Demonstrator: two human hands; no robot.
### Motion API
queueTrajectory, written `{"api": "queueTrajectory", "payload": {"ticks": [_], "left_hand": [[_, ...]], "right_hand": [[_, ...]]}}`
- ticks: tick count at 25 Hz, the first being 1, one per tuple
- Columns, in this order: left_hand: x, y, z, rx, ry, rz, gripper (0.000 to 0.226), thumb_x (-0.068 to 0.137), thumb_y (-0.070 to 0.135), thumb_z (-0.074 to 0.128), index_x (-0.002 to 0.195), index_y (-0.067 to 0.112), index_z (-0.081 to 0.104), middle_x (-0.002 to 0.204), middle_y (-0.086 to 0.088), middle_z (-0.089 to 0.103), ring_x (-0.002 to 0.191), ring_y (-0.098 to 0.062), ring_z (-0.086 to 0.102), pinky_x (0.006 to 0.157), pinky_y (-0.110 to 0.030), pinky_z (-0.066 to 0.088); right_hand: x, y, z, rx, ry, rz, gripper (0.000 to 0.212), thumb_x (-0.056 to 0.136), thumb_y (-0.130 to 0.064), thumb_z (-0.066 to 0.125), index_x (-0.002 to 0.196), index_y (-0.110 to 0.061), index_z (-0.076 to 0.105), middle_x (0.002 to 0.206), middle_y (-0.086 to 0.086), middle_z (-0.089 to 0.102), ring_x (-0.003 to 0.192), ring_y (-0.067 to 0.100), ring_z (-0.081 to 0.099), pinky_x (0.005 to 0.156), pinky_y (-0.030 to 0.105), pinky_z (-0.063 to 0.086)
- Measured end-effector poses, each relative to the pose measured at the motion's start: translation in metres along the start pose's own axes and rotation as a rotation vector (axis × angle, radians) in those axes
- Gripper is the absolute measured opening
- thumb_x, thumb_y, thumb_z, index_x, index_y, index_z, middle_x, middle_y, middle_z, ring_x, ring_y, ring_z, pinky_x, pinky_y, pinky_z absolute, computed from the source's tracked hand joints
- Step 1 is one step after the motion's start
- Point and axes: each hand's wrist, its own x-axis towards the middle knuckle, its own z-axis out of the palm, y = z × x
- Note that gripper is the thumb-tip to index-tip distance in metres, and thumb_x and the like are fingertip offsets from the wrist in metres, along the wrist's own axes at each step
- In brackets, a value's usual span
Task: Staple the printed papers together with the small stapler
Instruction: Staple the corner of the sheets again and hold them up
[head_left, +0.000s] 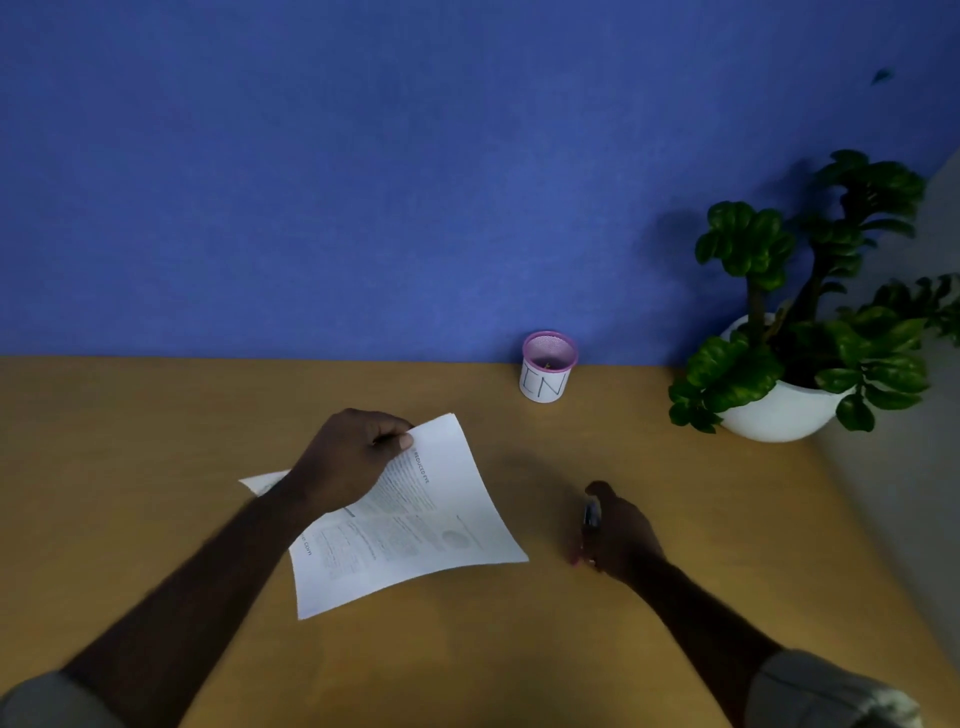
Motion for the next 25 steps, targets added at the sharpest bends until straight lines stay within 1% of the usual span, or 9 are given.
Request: {"api": "queueTrajectory", "payload": {"ticks": [2, 3, 7, 11, 14, 16, 19, 22, 25], "left_hand": [[-0.001, -0.002, 0.003, 0.009, -0.033, 0.016, 0.019, 0.098, 0.015, 0.061, 0.094, 0.017, 0.079, 0.089, 0.011, 0.077, 0.08, -0.003, 0.068, 0.066, -0.012, 0.044], [0.0, -0.004, 0.003, 0.019, -0.052, 0.023, 0.019, 0.098, 0.014, 0.061, 0.094, 0.017, 0.08, 0.089, 0.011, 0.077, 0.08, -0.002, 0.068, 0.066, -0.011, 0.044], [0.003, -0.007, 0.007, 0.098, -0.11, 0.057, 0.018, 0.098, 0.015, 0.062, 0.094, 0.016, 0.08, 0.091, 0.009, 0.078, 0.079, -0.002, 0.067, 0.066, -0.012, 0.043], [0.004, -0.004, 0.013, 0.107, -0.159, 0.052, 0.017, 0.097, 0.017, 0.063, 0.098, 0.015, 0.08, 0.095, 0.01, 0.077, 0.075, 0.012, 0.063, 0.065, -0.003, 0.041], [0.004, 0.0, 0.012, 0.131, -0.178, 0.045, 0.016, 0.097, 0.019, 0.064, 0.097, 0.016, 0.08, 0.095, 0.009, 0.078, 0.08, 0.002, 0.066, 0.066, -0.009, 0.042], [0.005, 0.004, 0.008, 0.127, -0.189, 0.04, 0.016, 0.097, 0.019, 0.064, 0.096, 0.016, 0.08, 0.09, 0.01, 0.077, 0.08, -0.002, 0.067, 0.067, -0.012, 0.044], [0.007, 0.017, 0.001, 0.127, -0.219, 0.081, 0.015, 0.096, 0.018, 0.065, 0.095, 0.016, 0.08, 0.083, 0.016, 0.075, 0.077, 0.0, 0.066, 0.067, -0.014, 0.044], [0.012, 0.037, -0.007, 0.134, -0.222, 0.129, 0.014, 0.095, 0.018, 0.066, 0.094, 0.017, 0.08, 0.091, 0.011, 0.078, 0.083, 0.0, 0.067, 0.067, -0.007, 0.043], [0.014, 0.06, -0.013, 0.145, -0.228, 0.157, 0.016, 0.096, 0.019, 0.065, 0.089, 0.012, 0.078, 0.088, 0.0, 0.077, 0.081, -0.013, 0.068, 0.073, -0.025, 0.05]], "right_hand": [[-0.001, 0.0, -0.001, -0.032, -0.031, -0.006, 0.036, 0.093, -0.012, 0.053, 0.128, -0.019, 0.047, 0.098, 0.007, 0.067, 0.079, 0.021, 0.069, 0.065, 0.038, 0.061], [0.001, 0.002, -0.004, -0.141, -0.043, -0.042, 0.038, 0.094, -0.012, 0.05, 0.131, -0.021, 0.047, 0.106, 0.007, 0.066, 0.087, 0.02, 0.067, 0.073, 0.038, 0.06], [0.006, 0.013, -0.015, -0.696, -0.158, -0.441, 0.07, 0.083, -0.008, 0.063, 0.143, -0.036, 0.04, 0.149, 0.0, 0.038, 0.132, 0.023, 0.037, 0.104, 0.037, 0.04], [0.008, 0.021, -0.004, -0.848, -0.179, -0.652, 0.046, 0.082, -0.037, 0.07, 0.125, -0.041, 0.057, 0.139, -0.006, 0.049, 0.129, 0.019, 0.037, 0.106, 0.039, 0.029], [0.002, 0.021, 0.002, -0.61, -0.127, -0.578, 0.021, 0.087, -0.043, 0.064, 0.107, -0.035, 0.067, 0.119, -0.011, 0.063, 0.117, 0.01, 0.049, 0.103, 0.034, 0.03], [-0.005, 0.008, -0.004, -0.082, -0.122, -0.387, 0.009, 0.09, -0.023, 0.068, 0.098, -0.022, 0.072, 0.107, 0.001, 0.072, 0.097, 0.01, 0.061, 0.096, 0.034, 0.045], [-0.021, -0.019, -0.032, 0.513, -0.159, -0.303, 0.009, 0.092, -0.004, 0.063, 0.097, -0.003, 0.071, 0.086, 0.02, 0.072, 0.074, 0.026, 0.071, 0.081, 0.053, 0.057], [-0.04, -0.05, -0.067, 0.582, -0.26, -0.475, 0.023, 0.097, -0.014, 0.058, 0.118, -0.016, 0.066, 0.079, 0.013, 0.061, 0.066, 0.024, 0.065, 0.063, 0.034, 0.057], [-0.053, -0.073, -0.092, 0.417, -0.215, -0.694, 0.025, 0.096, -0.021, 0.059, 0.12, -0.015, 0.063, 0.077, 0.0, 0.06, 0.065, 0.01, 0.057, 0.059, 0.022, 0.049]]}}
